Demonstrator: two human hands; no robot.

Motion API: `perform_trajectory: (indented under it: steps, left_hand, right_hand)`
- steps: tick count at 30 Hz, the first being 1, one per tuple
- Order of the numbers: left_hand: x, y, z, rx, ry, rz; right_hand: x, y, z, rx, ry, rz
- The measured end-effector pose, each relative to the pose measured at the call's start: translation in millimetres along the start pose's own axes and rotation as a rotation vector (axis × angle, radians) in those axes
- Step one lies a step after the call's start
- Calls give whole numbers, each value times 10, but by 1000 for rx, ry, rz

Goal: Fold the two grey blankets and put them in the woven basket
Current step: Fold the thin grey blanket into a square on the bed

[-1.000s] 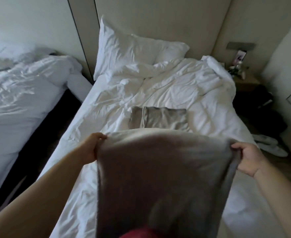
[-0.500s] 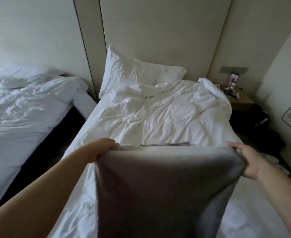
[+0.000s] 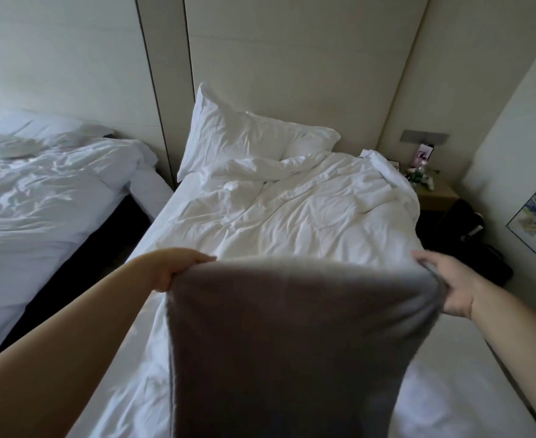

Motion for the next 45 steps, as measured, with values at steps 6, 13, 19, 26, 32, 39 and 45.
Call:
perform_trajectory:
  steps: [6, 13, 19, 26, 32, 39, 45]
  left_hand:
    - [230, 34, -109, 67, -205, 96]
    - [886, 31, -139, -66, -325, 110]
    - [1691, 47, -71, 297, -700, 287]
    - [1609, 28, -195, 125, -521, 240]
    - [1671, 53, -247, 145, -552, 372]
    - [1951, 73, 39, -22, -245, 11]
    - [2452, 23, 120, 145, -818, 541]
  right_hand:
    - [-156, -78, 129, 3, 22, 253]
    - [-959, -411, 175, -144, 306, -398]
    - [-1511, -588, 102, -70, 387, -316]
    - [-1554, -395, -63, -77, 332, -290]
    - [-1537, -274, -49, -57, 149, -177]
    - [-1878, -263, 200, -87, 163, 127]
    - [-2277, -472, 335, -156, 582, -209]
Point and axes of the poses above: each hand's wrist, its own z-axis away from the middle knuckle, its own y-axis out of the back of the hand, x = y × z, the point moved 2 cm from there along -z, towards the middle knuckle, and after that the axes turned 10 degrees about -y, right-handed, at the moved point
